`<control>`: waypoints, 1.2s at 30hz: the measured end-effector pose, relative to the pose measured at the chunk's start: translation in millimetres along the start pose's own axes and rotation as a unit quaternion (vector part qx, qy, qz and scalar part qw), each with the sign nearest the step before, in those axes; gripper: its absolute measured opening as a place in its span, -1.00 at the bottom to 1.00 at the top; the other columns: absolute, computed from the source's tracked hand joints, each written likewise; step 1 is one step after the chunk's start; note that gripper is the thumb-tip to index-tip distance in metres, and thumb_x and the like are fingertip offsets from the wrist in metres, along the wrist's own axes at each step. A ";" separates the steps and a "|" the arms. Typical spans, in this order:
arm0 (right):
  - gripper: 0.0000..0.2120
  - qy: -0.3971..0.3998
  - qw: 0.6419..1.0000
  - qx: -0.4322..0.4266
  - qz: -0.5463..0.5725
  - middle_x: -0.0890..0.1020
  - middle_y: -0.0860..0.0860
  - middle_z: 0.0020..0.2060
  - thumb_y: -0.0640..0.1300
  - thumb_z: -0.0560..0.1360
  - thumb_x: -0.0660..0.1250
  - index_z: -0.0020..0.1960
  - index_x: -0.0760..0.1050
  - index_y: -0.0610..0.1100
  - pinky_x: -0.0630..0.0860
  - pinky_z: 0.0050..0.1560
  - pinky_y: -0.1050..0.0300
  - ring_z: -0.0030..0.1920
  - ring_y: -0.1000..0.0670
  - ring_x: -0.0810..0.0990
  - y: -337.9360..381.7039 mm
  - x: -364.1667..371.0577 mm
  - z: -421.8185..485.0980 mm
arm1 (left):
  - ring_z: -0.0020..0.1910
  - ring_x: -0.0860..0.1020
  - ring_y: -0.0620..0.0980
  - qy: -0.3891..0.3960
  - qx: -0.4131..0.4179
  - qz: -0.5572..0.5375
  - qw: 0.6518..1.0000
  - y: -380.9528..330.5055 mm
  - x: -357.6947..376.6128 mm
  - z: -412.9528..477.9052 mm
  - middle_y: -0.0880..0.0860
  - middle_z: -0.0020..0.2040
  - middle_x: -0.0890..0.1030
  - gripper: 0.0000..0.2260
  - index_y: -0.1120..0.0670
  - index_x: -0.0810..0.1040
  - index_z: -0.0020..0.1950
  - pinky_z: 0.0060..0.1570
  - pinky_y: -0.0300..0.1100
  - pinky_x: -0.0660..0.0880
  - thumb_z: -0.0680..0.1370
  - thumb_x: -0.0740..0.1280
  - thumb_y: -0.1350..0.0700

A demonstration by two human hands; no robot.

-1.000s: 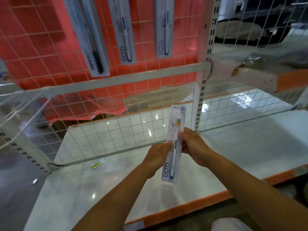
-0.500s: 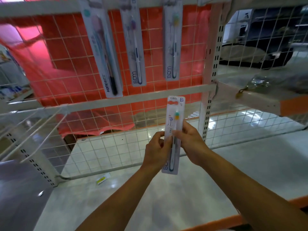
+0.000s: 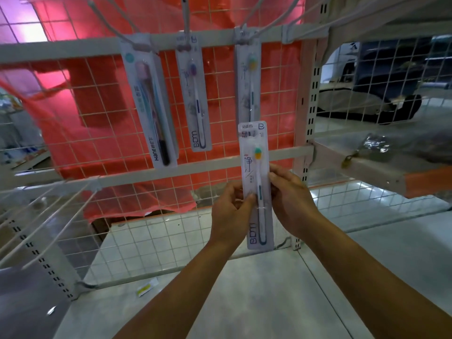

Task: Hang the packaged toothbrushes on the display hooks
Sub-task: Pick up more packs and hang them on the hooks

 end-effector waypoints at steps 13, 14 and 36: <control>-0.85 -0.028 0.993 -0.116 -0.010 0.70 0.04 -0.04 -0.14 0.58 0.22 0.07 0.55 -0.04 0.62 0.00 0.04 0.01 0.01 0.68 44.0 10.2 -4.0 | -0.11 0.62 -0.23 -0.016 0.170 0.001 0.985 -44.7 11.9 13.8 -0.23 -0.07 0.58 -0.88 -0.17 0.42 0.02 -0.13 -0.38 0.57 0.54 0.30 0.02; -0.85 -0.027 0.992 -0.126 -0.005 0.70 0.00 -0.02 -0.14 0.58 0.23 0.08 0.55 -0.06 0.62 0.03 0.00 0.02 -0.01 0.68 49.6 11.0 -4.8 | -0.11 0.63 -0.19 -0.019 0.185 -0.005 0.983 -49.8 12.1 15.7 -0.22 -0.08 0.59 -0.89 -0.17 0.42 0.02 -0.14 -0.36 0.58 0.53 0.29 0.01; -0.72 0.021 0.971 -0.236 0.013 0.69 -0.02 -0.04 -0.02 0.42 0.27 0.08 0.53 -0.10 0.63 0.00 0.08 0.02 -0.03 0.68 133.0 22.1 -7.7 | -0.37 0.52 -0.21 -0.074 0.283 -0.084 0.952 -127.4 22.6 40.6 -0.20 -0.33 0.53 -0.94 0.07 0.49 -0.04 -0.37 -0.37 0.46 0.58 0.25 0.12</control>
Point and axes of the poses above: each hand's wrist, its own z-axis towards the middle knuckle, its own x-axis out of the palm, y = z × x, the point moved 1 cm from there along z, towards the middle knuckle
